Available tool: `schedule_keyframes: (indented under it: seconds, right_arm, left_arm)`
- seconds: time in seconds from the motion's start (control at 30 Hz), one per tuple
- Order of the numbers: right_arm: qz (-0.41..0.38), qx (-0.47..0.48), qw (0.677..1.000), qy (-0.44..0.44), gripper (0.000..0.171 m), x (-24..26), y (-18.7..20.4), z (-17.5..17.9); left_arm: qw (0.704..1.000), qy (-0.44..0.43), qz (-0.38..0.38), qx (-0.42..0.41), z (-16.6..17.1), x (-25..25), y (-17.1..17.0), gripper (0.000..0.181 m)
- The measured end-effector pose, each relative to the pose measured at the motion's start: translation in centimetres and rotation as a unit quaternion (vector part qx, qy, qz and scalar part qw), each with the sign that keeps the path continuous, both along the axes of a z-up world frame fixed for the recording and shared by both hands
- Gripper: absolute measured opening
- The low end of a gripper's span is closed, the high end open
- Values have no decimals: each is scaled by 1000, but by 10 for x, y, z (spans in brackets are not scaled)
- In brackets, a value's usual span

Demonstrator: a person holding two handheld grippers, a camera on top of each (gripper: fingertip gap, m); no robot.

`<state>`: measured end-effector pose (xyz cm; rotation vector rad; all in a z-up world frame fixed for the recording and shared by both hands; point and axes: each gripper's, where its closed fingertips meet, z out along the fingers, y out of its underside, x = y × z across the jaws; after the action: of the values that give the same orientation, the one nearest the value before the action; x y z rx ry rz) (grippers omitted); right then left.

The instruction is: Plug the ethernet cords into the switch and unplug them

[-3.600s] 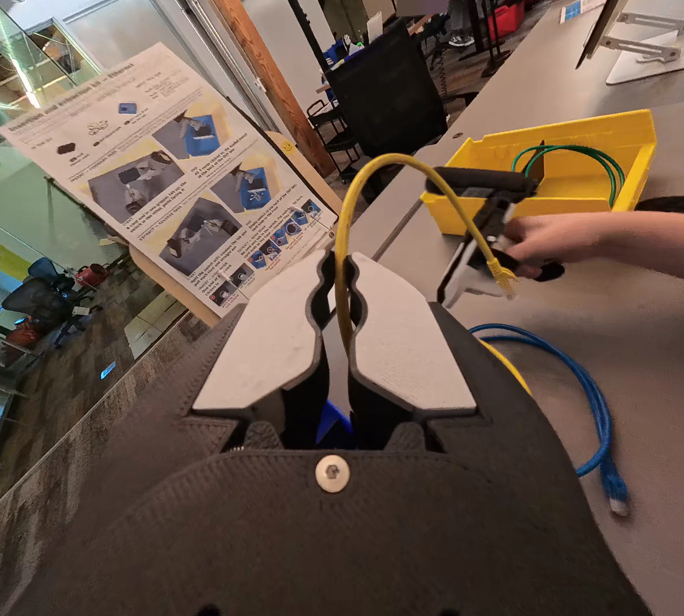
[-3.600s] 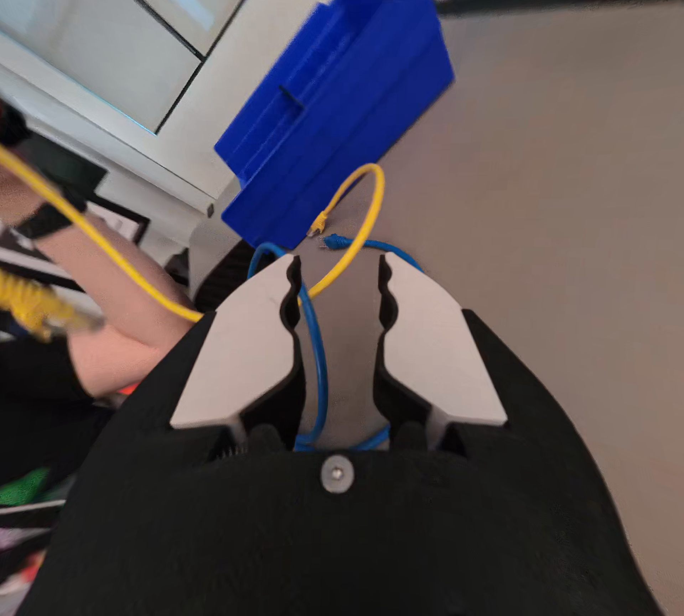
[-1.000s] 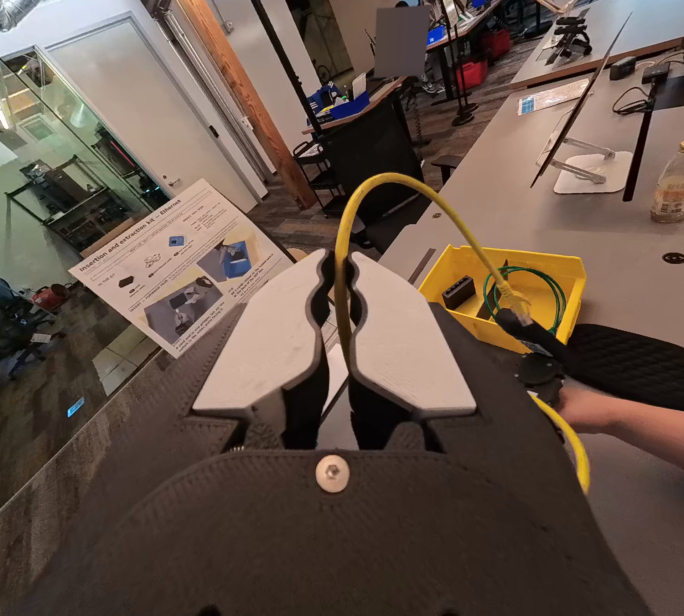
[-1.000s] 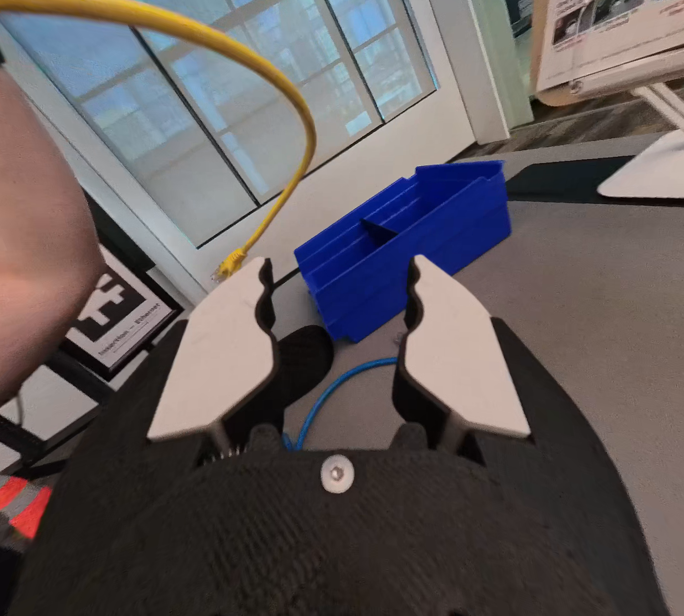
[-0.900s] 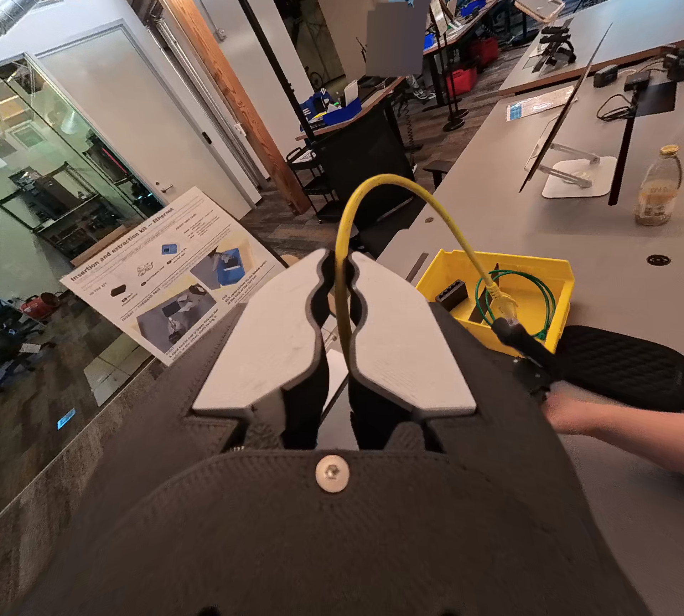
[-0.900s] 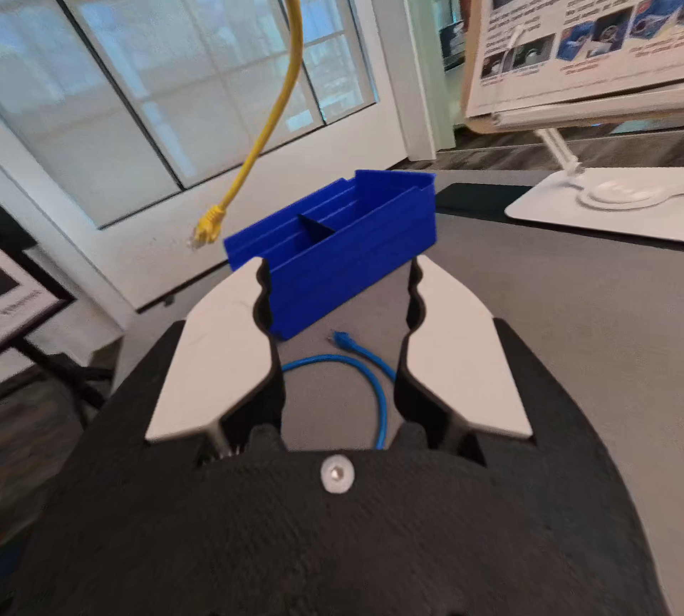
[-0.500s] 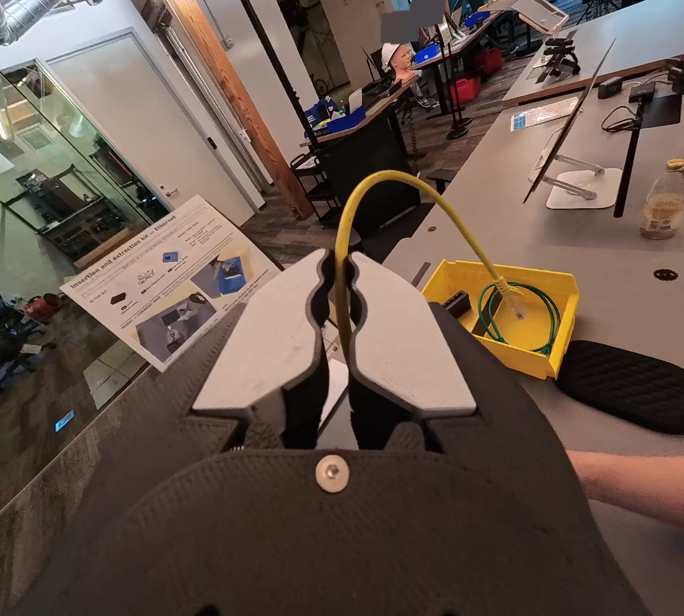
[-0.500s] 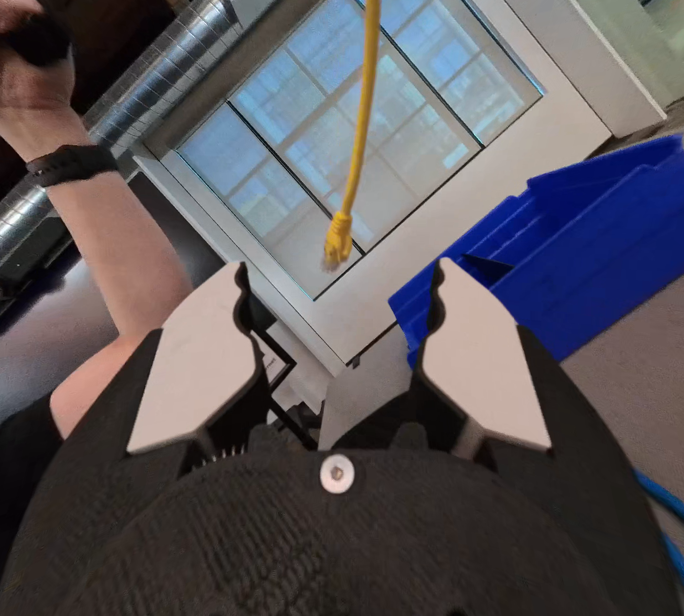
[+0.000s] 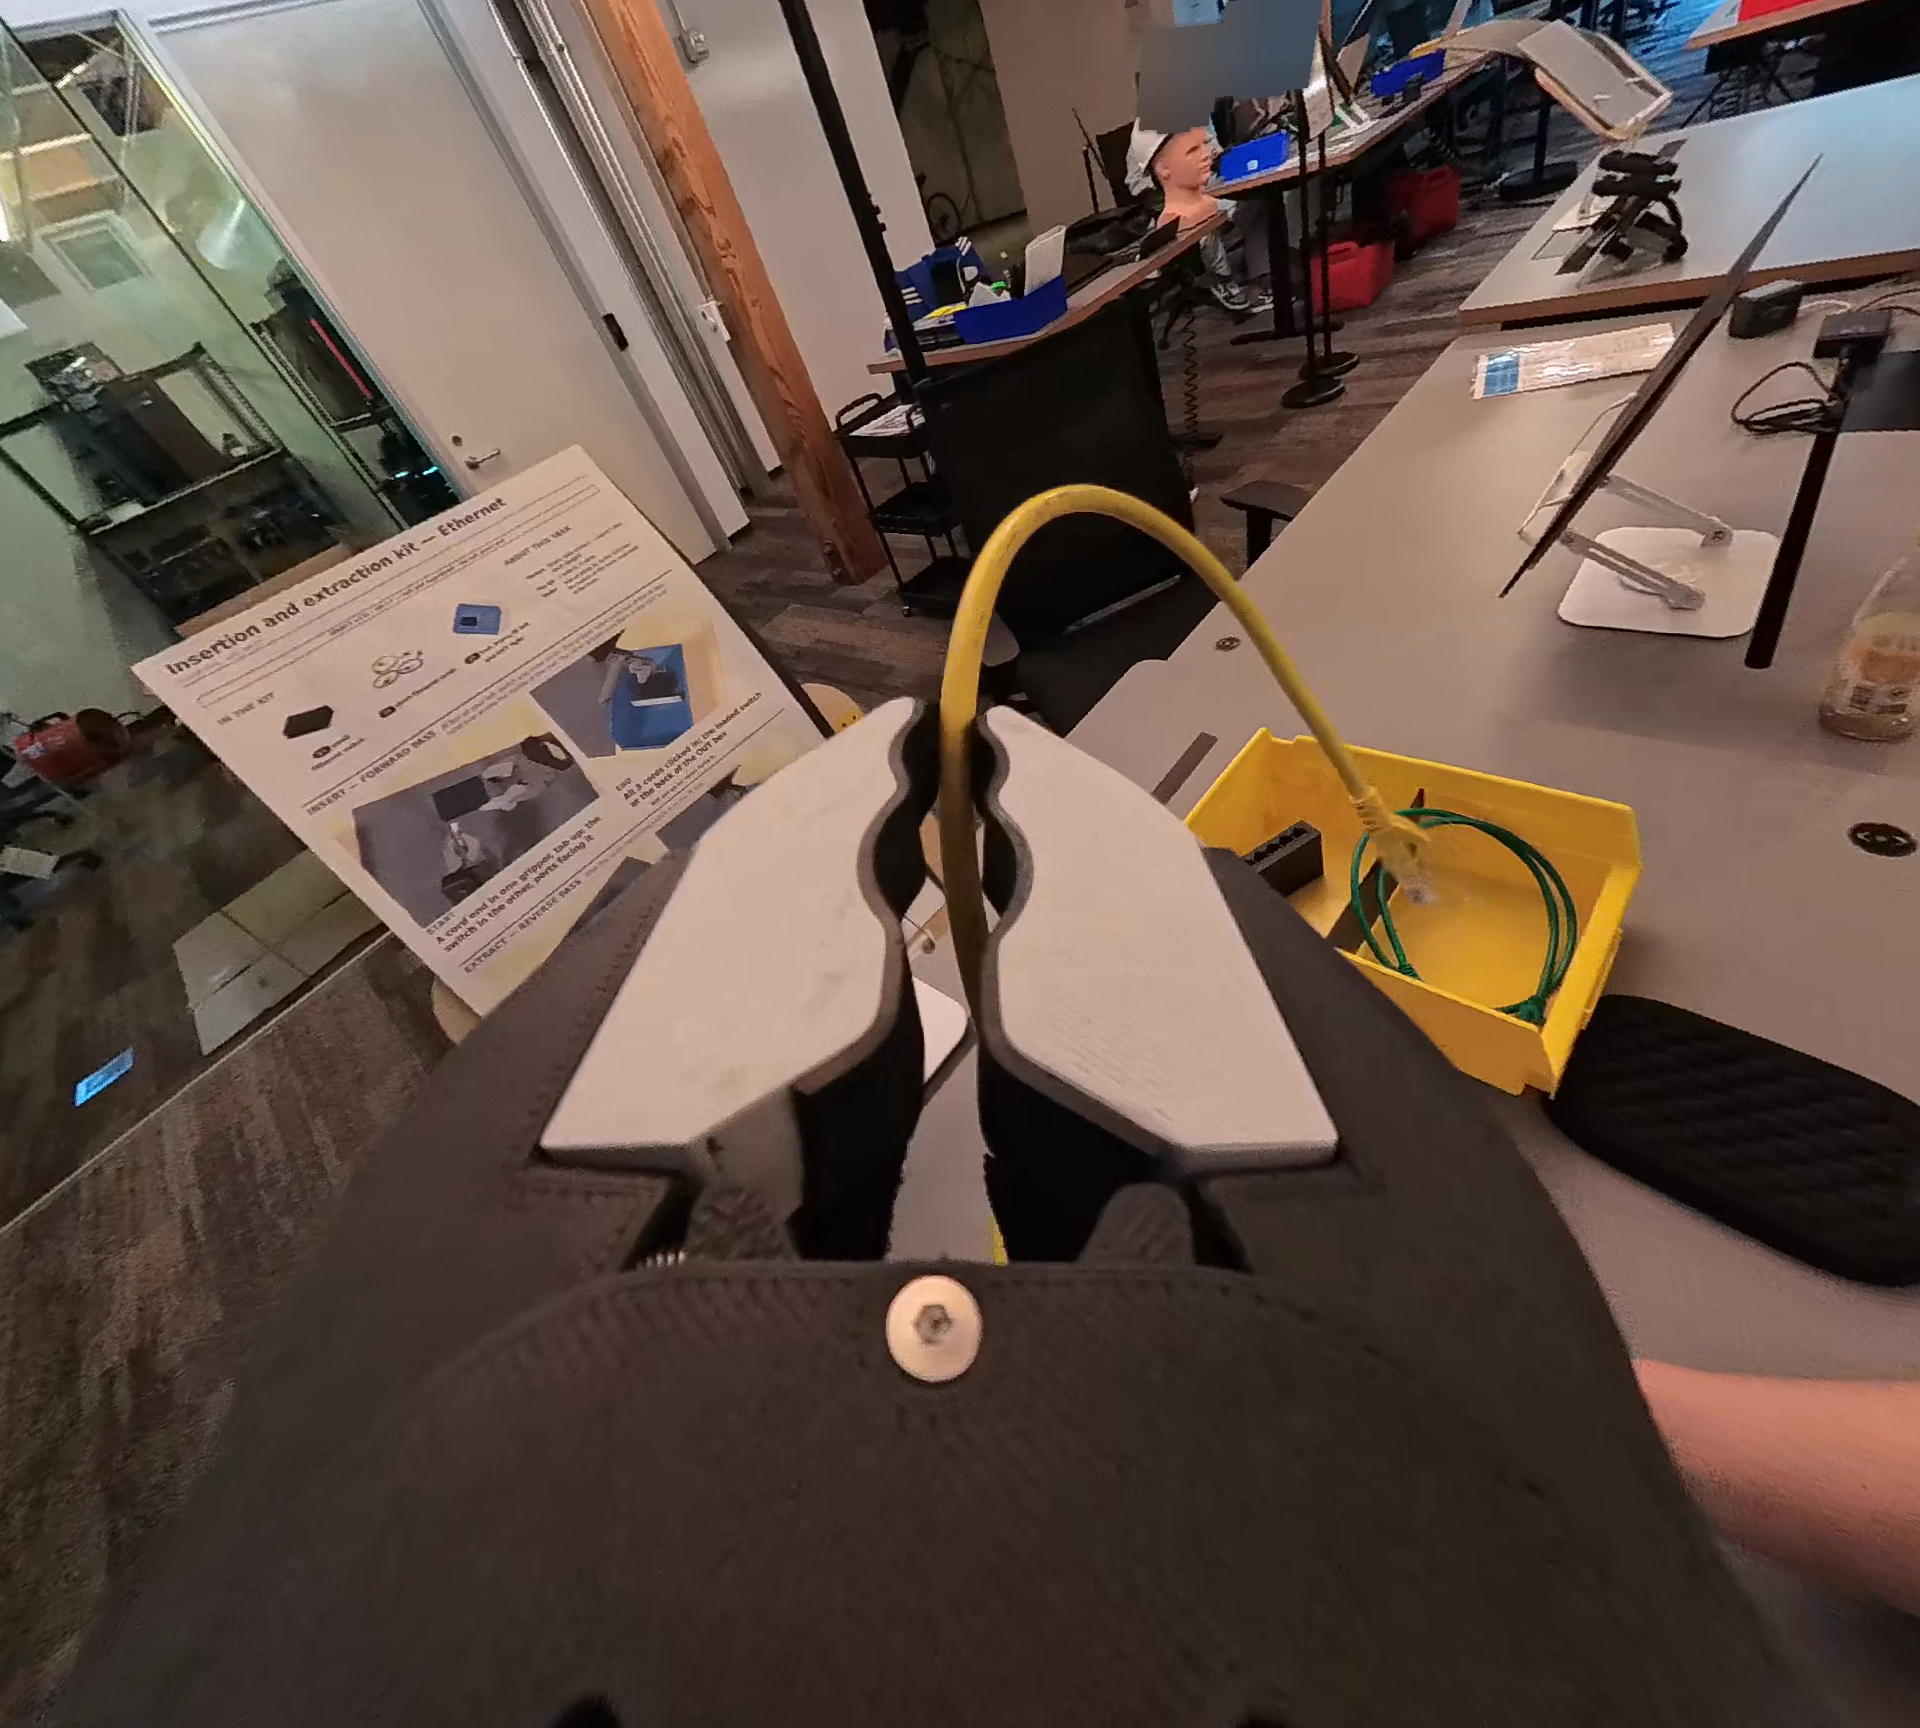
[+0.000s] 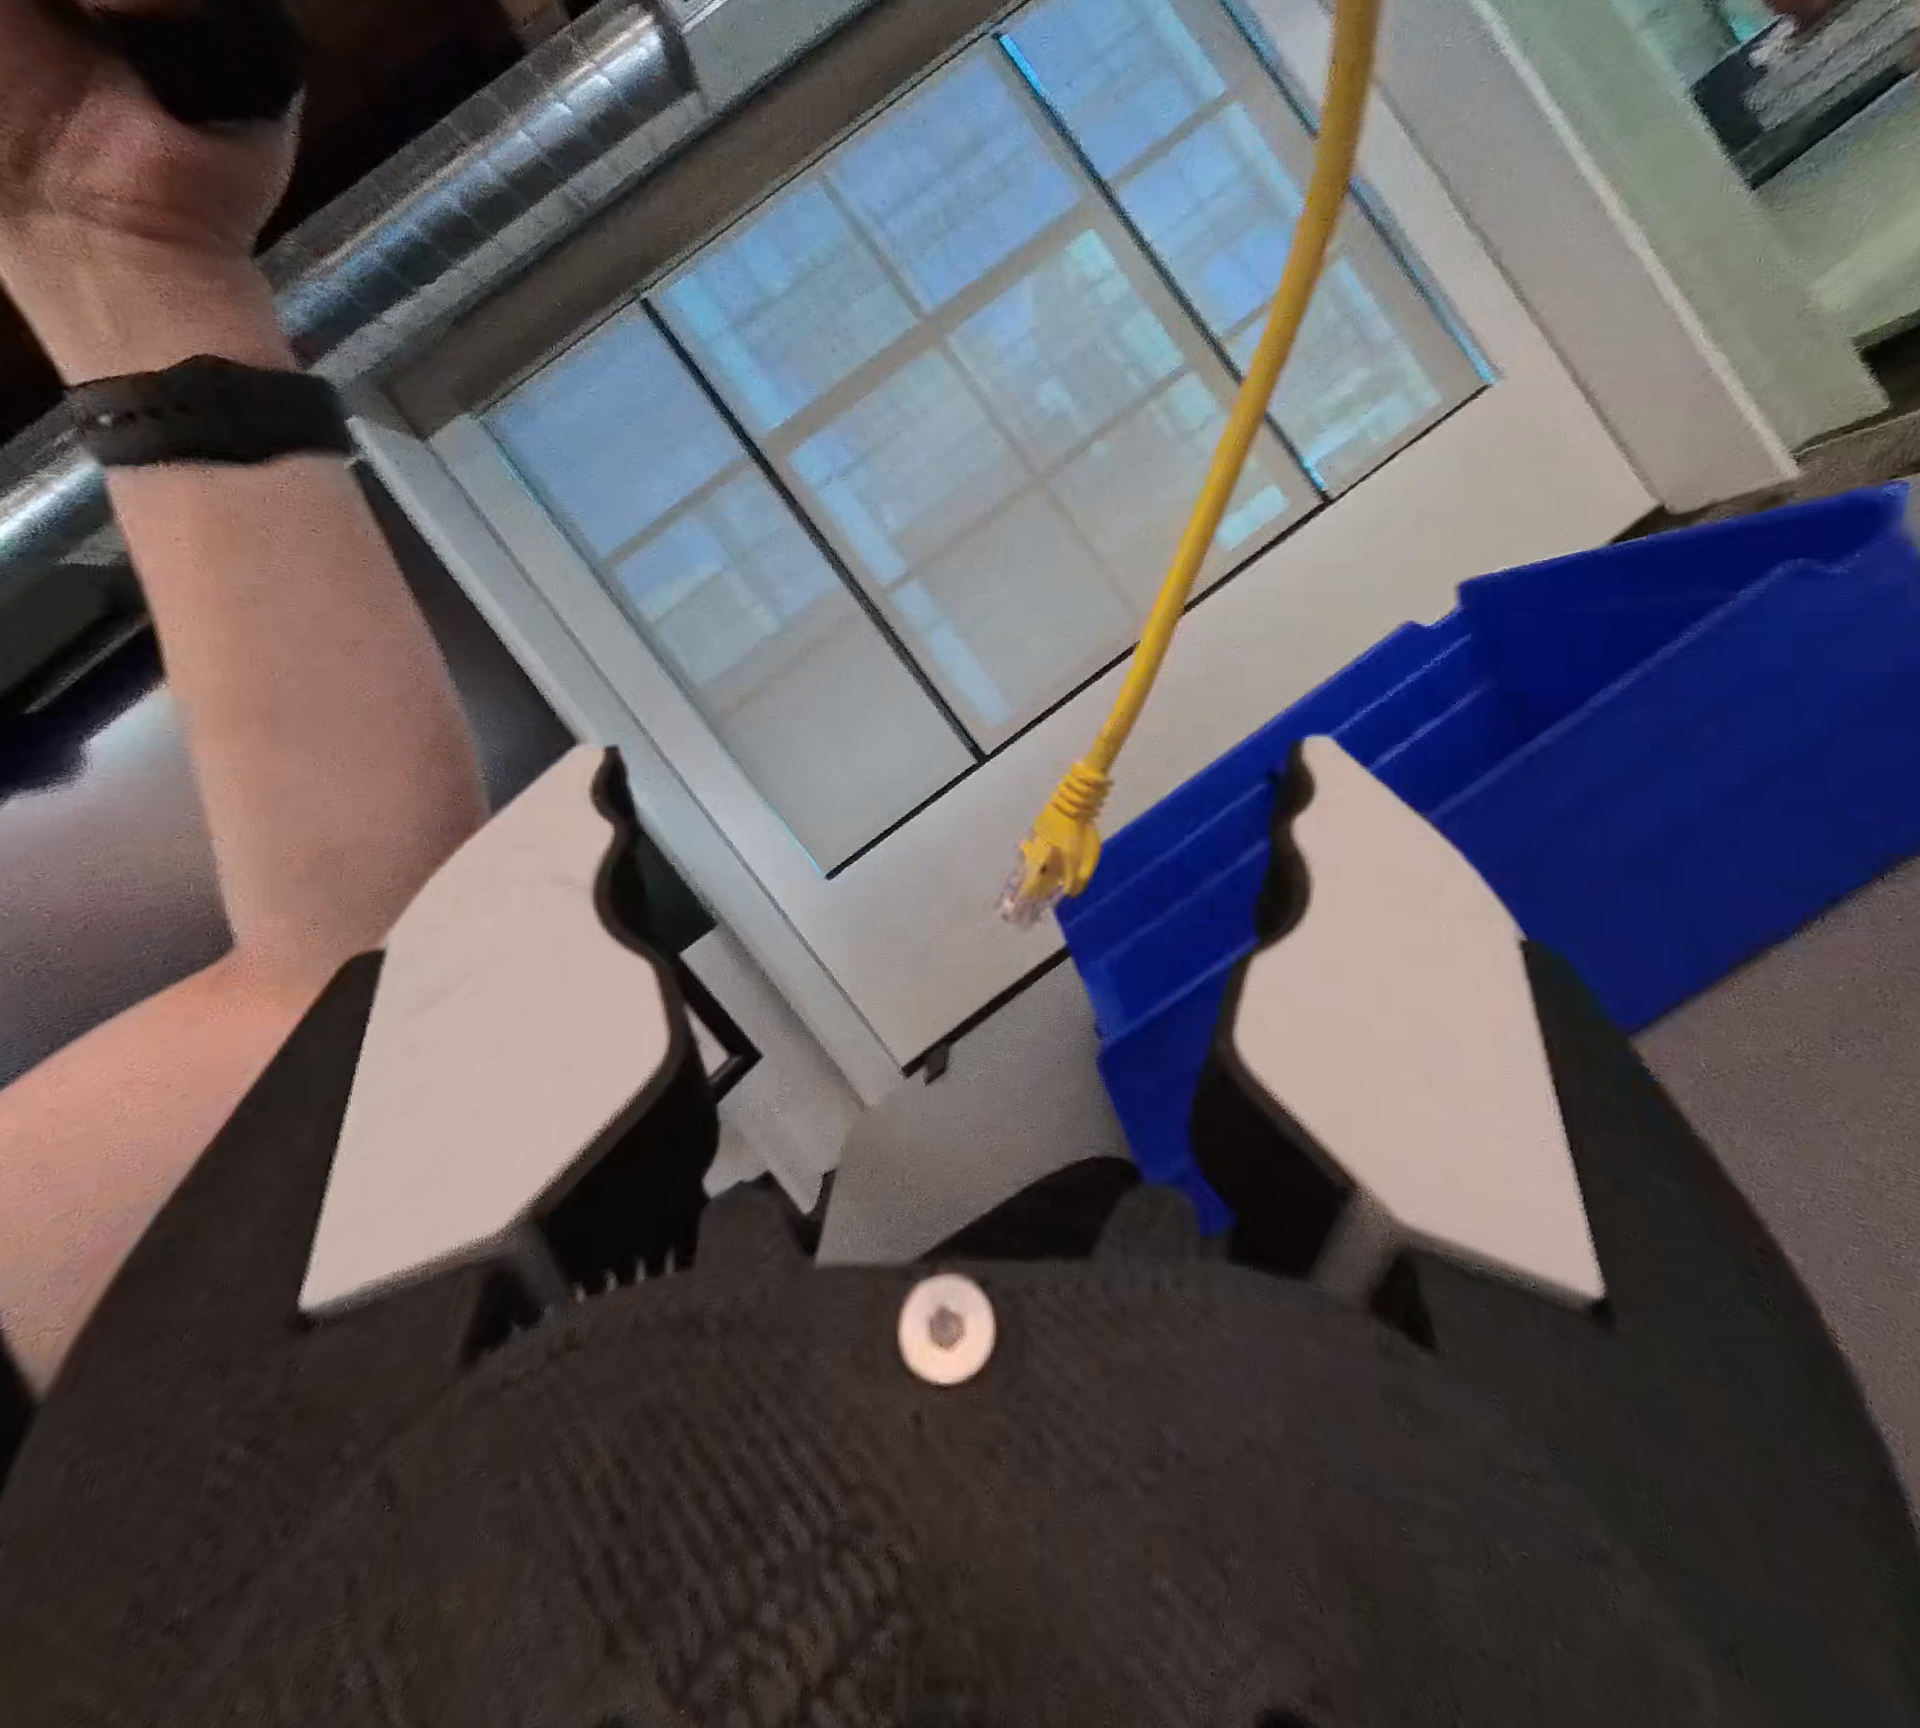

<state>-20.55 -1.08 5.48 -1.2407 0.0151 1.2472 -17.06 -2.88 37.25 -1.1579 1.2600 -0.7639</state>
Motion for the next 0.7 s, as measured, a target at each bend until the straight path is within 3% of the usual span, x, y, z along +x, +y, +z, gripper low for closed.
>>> schedule_keyframes:
  seconds: [0.13,0.33,0.5,0.7]
  right_arm:
    - [-32,-4,999,4,129,17,5,-3]
    - [40,9,999,-35,133,-7,11,5]
    - [120,96,986,64,131,-11,-22,44]
    - [84,129,978,142,137,31,-49,66]
  left_arm:
    - [1000,-4,-8,3,6,-1,-7,5]
    - [1000,-1,-21,3,4,6,-15,5]
    - [1000,6,-1,-7,-10,8,0,5]
    - [998,3,24,-52,-49,-2,29,5]
